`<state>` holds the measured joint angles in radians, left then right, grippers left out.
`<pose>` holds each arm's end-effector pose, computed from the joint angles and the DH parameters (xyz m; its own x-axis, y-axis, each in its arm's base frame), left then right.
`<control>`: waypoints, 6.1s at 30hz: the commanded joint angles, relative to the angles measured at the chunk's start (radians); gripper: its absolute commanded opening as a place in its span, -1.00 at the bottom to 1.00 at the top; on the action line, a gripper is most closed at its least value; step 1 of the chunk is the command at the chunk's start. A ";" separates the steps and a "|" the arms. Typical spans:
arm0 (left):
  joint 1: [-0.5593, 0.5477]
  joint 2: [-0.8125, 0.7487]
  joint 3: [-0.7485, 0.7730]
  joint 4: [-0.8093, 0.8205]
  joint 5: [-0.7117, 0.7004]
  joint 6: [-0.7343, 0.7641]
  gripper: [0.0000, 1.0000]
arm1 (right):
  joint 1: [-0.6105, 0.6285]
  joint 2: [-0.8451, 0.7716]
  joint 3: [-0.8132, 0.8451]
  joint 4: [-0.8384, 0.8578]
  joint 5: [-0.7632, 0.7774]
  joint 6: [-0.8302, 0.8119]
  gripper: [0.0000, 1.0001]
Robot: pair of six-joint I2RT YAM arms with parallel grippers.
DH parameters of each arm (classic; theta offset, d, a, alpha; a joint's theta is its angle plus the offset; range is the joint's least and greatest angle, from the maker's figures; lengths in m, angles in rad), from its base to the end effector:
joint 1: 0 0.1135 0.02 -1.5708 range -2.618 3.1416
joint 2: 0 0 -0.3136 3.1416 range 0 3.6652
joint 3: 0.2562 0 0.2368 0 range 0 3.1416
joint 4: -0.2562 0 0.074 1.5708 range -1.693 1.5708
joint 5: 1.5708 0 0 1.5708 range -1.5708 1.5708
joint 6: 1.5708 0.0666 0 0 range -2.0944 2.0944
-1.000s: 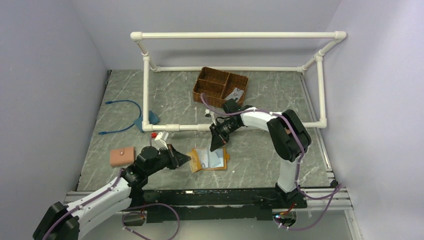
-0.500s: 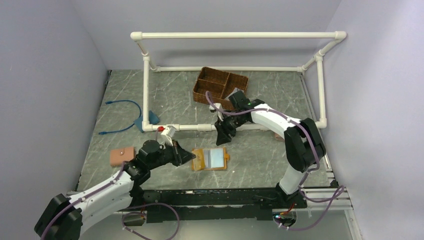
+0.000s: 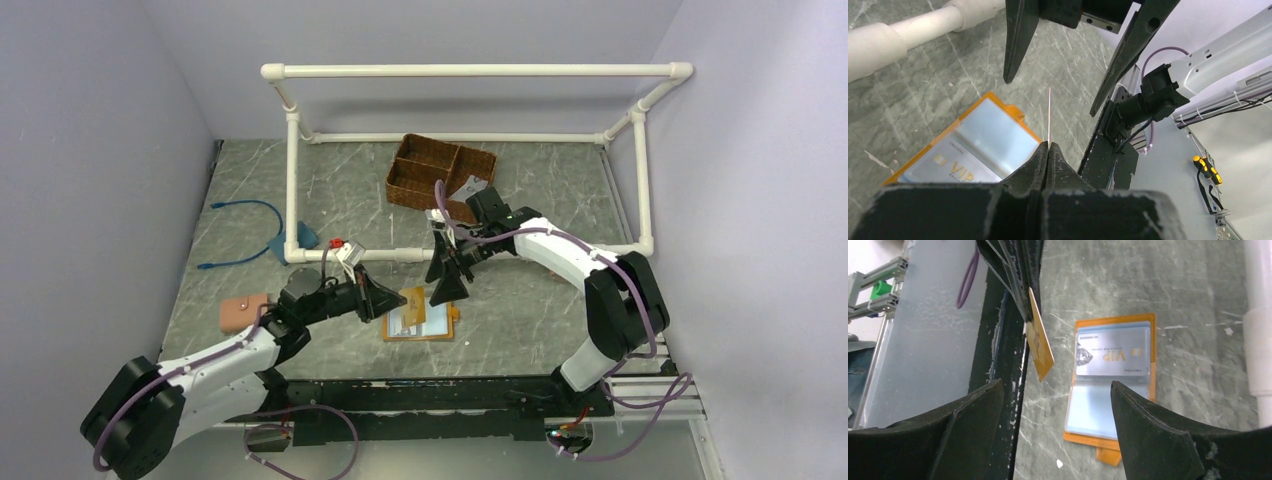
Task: Take the credit cards out of the card holder
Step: Place the credit card in the storage box, then remove the credit card from the card holder.
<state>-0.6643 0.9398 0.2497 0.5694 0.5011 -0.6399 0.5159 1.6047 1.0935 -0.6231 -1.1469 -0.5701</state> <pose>0.1230 -0.1370 0.2512 -0.6231 -0.1772 -0.7618 0.6783 0.3624 -0.6392 0.2333 0.2021 0.2753 -0.3732 -0.4669 -0.8017 -0.8785 -0.1001 0.4672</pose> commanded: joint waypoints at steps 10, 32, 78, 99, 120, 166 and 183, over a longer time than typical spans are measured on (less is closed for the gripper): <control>0.002 0.017 0.000 0.232 -0.012 -0.035 -1.00 | 0.058 0.052 0.031 0.071 -0.157 0.055 -0.78; 0.008 -0.425 0.069 -0.726 -0.550 -0.006 0.99 | -0.086 0.354 0.867 -0.321 0.755 -0.160 -1.00; 0.008 -0.369 0.042 -0.655 -0.521 0.008 0.99 | -0.050 0.722 1.236 -0.213 0.860 -0.075 -1.00; 0.010 -0.382 0.032 -0.593 -0.398 -0.160 0.99 | -0.068 0.276 0.701 0.011 0.898 0.115 -0.22; -0.005 0.006 0.217 -0.665 -0.238 -0.322 0.76 | -0.122 -0.264 -0.174 0.315 0.055 0.082 0.21; -0.090 0.372 0.241 -0.488 -0.245 -0.289 0.10 | 0.158 0.236 -0.014 0.161 0.381 0.081 -0.92; -0.090 0.353 0.170 -0.253 -0.171 -0.345 0.02 | 0.159 0.255 0.000 0.158 0.401 0.110 -0.94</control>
<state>-0.7498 1.3174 0.4263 0.2417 0.3168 -0.9684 0.6720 1.8500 1.0615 -0.4648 -0.7597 -0.4664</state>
